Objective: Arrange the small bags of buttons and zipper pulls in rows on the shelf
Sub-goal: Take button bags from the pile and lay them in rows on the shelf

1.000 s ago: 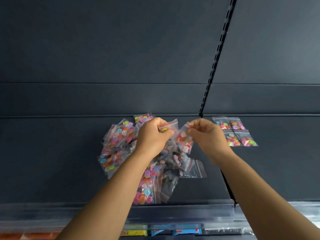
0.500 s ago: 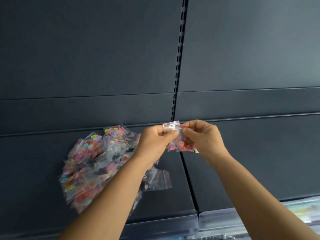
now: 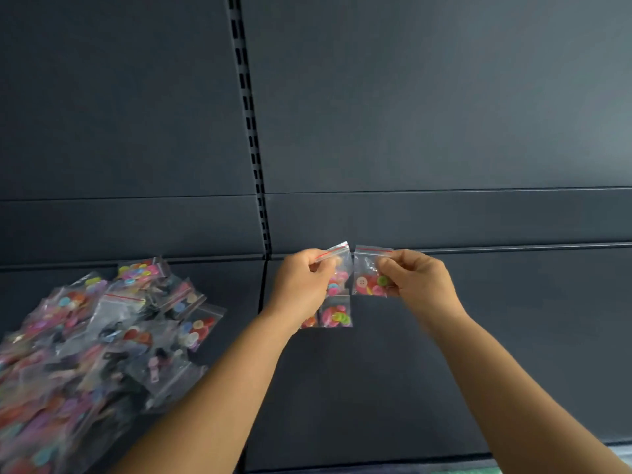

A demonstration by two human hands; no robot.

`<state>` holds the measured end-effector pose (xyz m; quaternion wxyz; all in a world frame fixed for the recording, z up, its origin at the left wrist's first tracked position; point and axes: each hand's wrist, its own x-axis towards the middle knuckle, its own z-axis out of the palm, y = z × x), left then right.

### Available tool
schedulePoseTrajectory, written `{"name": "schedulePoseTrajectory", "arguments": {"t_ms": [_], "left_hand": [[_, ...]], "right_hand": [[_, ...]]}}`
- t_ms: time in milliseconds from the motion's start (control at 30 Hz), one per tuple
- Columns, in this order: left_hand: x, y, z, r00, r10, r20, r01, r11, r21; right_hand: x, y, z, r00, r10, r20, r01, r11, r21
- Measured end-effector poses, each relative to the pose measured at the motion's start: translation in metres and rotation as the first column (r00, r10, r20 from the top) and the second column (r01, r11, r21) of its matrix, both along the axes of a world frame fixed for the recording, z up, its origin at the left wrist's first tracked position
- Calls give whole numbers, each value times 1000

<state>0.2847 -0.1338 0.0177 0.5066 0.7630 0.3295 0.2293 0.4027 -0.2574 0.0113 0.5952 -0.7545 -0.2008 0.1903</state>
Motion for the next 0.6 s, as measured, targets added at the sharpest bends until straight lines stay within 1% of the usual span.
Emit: {"name": "schedulePoseTrajectory", "arguments": {"t_ms": [133, 233, 367, 433, 500, 533, 600], "left_hand": [[25, -6, -11, 998, 29, -53, -23, 995, 96], [45, -13, -18, 990, 46, -132, -18, 978, 207], [68, -15, -24, 972, 48, -228, 32, 942, 334], [74, -12, -28, 953, 73, -296, 73, 887, 455], [74, -9, -33, 940, 92, -329, 125, 804, 582], [73, -9, -36, 937, 88, -339, 152, 770, 620], [69, -12, -40, 926, 51, -375, 221, 732, 645]], "right_hand": [[35, -10, -11, 994, -25, 106, 36, 993, -110], [54, -8, -22, 985, -5, 172, 40, 980, -197], [66, -3, -30, 968, 47, 248, 27, 959, -283], [68, -2, -32, 941, 100, 322, 12, 944, -328], [70, -5, -35, 894, 169, 414, 0, 926, -377], [70, -6, -36, 866, 208, 454, -12, 918, -396], [69, -10, -39, 814, 288, 503, -53, 901, -430]]}}
